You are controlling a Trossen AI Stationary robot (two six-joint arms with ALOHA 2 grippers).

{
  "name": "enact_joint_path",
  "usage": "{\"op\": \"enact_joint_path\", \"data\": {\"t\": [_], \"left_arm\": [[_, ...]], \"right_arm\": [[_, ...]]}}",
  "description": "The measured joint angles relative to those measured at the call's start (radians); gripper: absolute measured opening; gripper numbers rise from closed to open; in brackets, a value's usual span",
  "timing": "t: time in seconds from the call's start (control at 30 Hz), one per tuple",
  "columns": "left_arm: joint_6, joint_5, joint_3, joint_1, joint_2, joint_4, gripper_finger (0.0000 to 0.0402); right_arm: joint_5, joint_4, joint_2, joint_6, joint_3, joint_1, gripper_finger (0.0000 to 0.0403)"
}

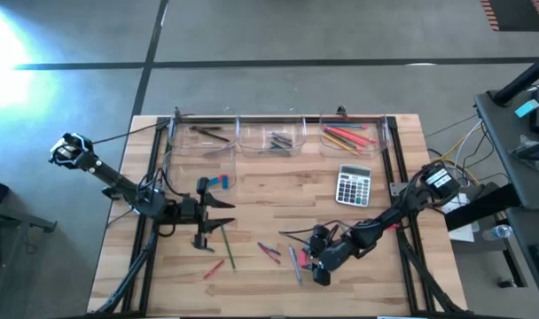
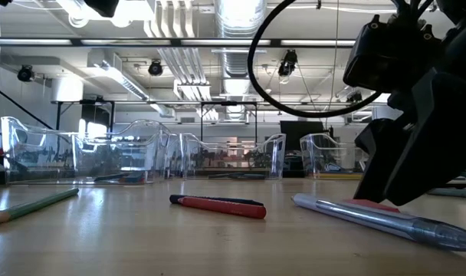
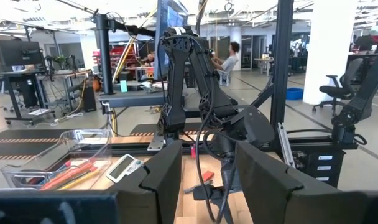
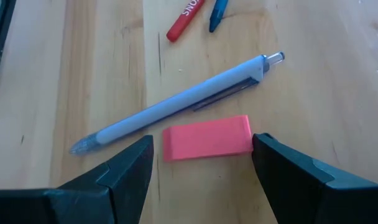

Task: Sort crayons/erasers/pens/pencils in bins
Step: Put the pink eraser into the bottom transparent bin

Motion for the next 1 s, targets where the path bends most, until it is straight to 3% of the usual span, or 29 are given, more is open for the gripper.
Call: {"op": "enact_joint_path", "data": {"t": [0.17,0.57,1.0], "left_arm": [[0.0,0.0,0.0,0.001,0.0,0.0,0.0136],[-0.001,-0.001,0.0,0.001,0.0,0.002,0.0136],[-0.001,-0.001,0.0,0.001,0.0,0.002,0.0136]], "right_arm": [[0.005,-0.004,0.001,-0.002,0.0,-0.001,0.0248],[0.013,-0.008,0.001,0.006,-0.001,-0.002,0.0142],[0.05,-0.005,0.001,0.019,-0.001,-0.004,0.0132]]}}
